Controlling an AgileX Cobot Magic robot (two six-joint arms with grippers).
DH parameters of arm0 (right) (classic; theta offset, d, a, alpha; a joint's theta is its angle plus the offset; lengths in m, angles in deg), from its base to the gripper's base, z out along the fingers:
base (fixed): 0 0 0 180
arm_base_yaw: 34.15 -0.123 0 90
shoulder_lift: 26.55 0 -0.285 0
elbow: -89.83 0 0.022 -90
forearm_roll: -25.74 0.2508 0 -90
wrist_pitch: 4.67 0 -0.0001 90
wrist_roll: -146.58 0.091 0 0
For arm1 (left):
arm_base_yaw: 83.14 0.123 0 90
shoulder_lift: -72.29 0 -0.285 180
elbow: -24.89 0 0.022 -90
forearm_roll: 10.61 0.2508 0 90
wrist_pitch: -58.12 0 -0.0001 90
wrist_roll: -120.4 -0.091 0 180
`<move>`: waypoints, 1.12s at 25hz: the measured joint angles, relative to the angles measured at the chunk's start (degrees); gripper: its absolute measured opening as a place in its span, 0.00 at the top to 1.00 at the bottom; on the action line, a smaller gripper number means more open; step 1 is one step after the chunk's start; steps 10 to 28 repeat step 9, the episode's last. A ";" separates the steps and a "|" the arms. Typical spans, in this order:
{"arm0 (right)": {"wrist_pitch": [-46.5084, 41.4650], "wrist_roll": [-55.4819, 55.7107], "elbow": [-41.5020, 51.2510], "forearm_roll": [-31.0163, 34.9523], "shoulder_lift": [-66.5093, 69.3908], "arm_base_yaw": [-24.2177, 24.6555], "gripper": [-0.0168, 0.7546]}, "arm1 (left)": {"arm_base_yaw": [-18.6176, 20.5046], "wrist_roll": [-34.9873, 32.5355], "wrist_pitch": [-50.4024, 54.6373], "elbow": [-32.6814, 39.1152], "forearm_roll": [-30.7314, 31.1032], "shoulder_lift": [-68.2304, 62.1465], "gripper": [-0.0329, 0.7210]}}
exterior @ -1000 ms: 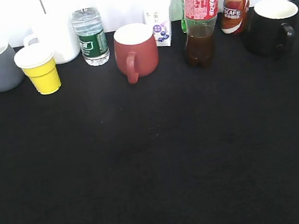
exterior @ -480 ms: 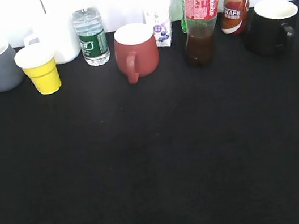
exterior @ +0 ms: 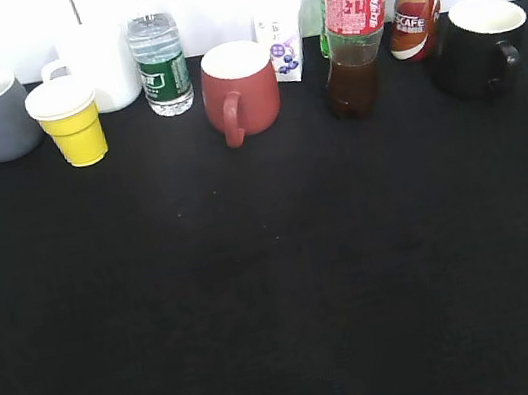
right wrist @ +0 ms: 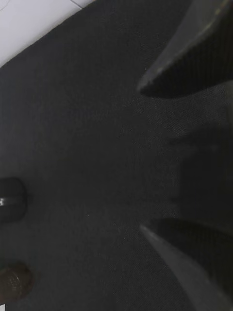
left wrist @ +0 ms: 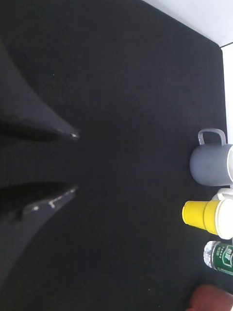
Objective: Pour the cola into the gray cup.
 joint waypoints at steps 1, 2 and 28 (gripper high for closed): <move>0.00 0.00 0.00 0.00 0.00 0.00 0.22 | 0.00 0.00 0.00 0.00 0.00 0.00 0.66; 0.00 0.00 0.00 0.00 0.00 0.00 0.22 | 0.00 0.00 0.00 0.00 0.00 0.00 0.66; 0.00 0.00 0.00 0.00 0.00 0.00 0.22 | 0.00 0.00 0.00 0.00 0.00 0.00 0.66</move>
